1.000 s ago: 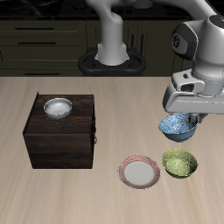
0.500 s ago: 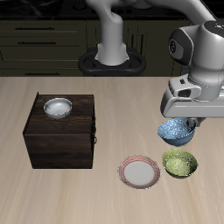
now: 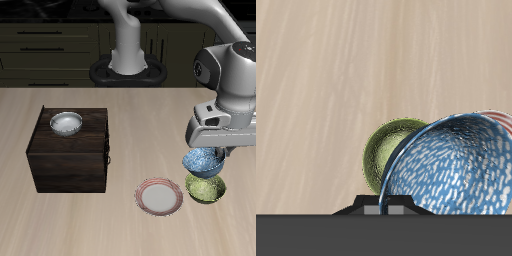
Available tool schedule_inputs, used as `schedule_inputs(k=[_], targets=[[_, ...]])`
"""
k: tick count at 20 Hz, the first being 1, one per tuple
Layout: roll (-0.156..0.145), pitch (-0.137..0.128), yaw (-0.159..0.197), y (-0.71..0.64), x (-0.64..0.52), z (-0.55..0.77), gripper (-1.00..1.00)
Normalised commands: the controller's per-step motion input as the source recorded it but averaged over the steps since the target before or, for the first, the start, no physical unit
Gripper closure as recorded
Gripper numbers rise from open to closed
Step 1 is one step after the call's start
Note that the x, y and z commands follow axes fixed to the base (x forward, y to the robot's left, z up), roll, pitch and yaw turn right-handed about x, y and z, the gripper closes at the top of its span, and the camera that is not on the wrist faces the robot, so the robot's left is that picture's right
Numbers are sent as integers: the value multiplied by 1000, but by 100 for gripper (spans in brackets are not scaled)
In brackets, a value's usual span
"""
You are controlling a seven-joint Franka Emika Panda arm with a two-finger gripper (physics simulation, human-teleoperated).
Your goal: Stack the blue bowl on the green bowl
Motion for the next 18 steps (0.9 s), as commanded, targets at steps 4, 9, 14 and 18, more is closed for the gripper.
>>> schedule_inputs(k=[4,9,14,18], targets=[[3,44,13,49,77,-350,100],[-3,16,19,-21,64,-190,100],[-25,44,12,-110,102,-297,100],[-17,36,21,-39,46,-235,100]])
